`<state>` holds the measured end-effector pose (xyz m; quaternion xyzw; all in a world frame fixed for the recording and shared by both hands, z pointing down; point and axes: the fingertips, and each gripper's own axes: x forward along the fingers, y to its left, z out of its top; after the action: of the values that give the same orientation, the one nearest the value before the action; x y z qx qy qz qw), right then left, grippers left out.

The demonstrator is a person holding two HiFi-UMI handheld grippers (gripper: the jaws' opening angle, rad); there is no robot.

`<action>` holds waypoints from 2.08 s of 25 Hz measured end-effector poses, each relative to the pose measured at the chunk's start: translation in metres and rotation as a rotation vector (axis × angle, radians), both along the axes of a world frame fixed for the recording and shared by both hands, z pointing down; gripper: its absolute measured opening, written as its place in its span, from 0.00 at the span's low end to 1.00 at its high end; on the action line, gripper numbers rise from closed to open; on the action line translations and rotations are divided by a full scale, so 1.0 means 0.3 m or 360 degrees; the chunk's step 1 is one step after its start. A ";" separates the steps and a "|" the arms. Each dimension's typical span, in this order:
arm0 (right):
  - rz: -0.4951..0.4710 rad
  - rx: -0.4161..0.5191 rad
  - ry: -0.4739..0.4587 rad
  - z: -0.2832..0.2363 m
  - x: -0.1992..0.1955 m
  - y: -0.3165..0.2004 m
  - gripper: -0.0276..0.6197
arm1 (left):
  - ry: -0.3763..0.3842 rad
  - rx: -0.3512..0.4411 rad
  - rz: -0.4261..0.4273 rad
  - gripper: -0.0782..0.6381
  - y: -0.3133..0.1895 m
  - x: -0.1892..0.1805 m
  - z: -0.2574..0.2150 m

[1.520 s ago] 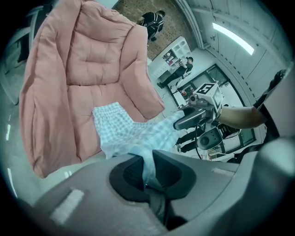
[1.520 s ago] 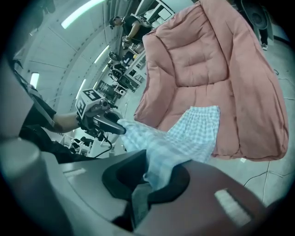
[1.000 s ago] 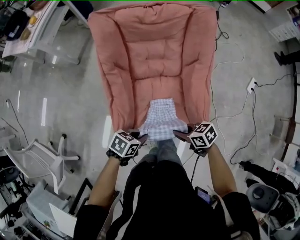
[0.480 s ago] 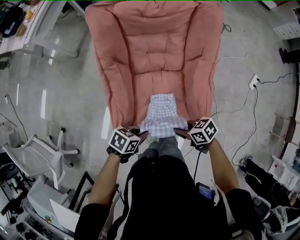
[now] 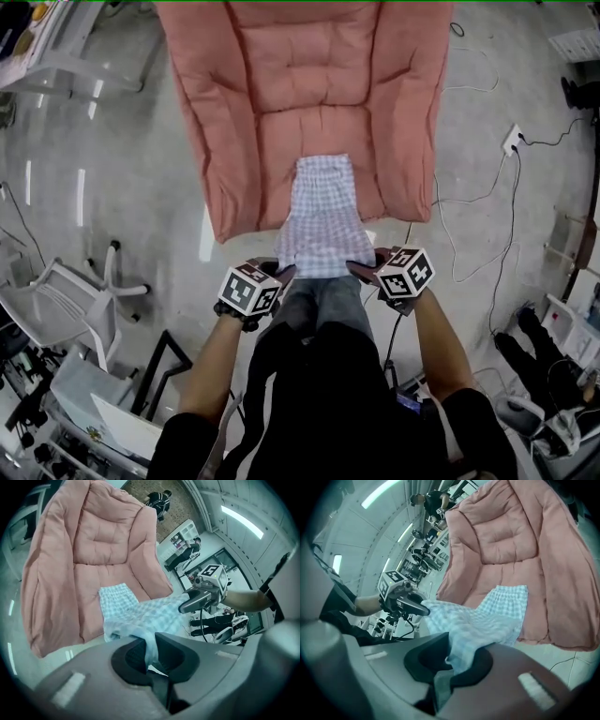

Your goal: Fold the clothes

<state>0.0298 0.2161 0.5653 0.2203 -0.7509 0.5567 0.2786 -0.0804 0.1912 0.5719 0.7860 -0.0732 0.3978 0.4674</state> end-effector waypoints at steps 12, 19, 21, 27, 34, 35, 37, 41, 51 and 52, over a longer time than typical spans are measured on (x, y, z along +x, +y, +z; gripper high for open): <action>0.0062 -0.0086 -0.0061 0.209 -0.021 0.263 0.07 | 0.0147 -0.0089 -0.0107 0.14 0.194 0.002 0.179; 0.0064 -0.0168 -0.0031 0.294 -0.040 0.371 0.07 | 0.0092 -0.0142 -0.0005 0.14 0.299 -0.012 0.285; 0.0049 -0.0151 -0.0021 0.301 -0.042 0.368 0.07 | 0.0081 -0.0134 -0.0001 0.14 0.296 -0.011 0.300; 0.0088 -0.0091 -0.0049 0.296 -0.012 0.237 0.07 | 0.0051 -0.0052 -0.0031 0.14 0.169 0.016 0.319; 0.0181 0.0070 -0.0032 0.290 0.070 -0.045 0.07 | 0.0106 0.0133 -0.0149 0.14 -0.125 0.087 0.296; 0.0191 0.0093 -0.0023 0.292 0.083 -0.084 0.07 | 0.0105 0.0158 -0.0156 0.14 -0.164 0.099 0.297; 0.0220 0.0134 0.0001 0.300 0.110 -0.162 0.07 | 0.0093 0.0209 -0.0166 0.14 -0.239 0.124 0.305; 0.0271 0.0220 0.0101 0.328 0.148 -0.300 0.07 | 0.0048 0.0290 -0.0221 0.14 -0.363 0.150 0.328; 0.0335 0.0310 0.0268 0.423 0.215 -0.574 0.07 | -0.0005 0.0327 -0.0469 0.15 -0.615 0.180 0.424; 0.0331 0.0314 0.0288 0.437 0.218 -0.596 0.07 | -0.0018 0.0324 -0.0480 0.15 -0.634 0.182 0.437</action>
<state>0.0952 0.0372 0.6962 0.3724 -0.7469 0.4840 0.2629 -0.0257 0.0010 0.7030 0.8071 -0.2329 0.3182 0.4394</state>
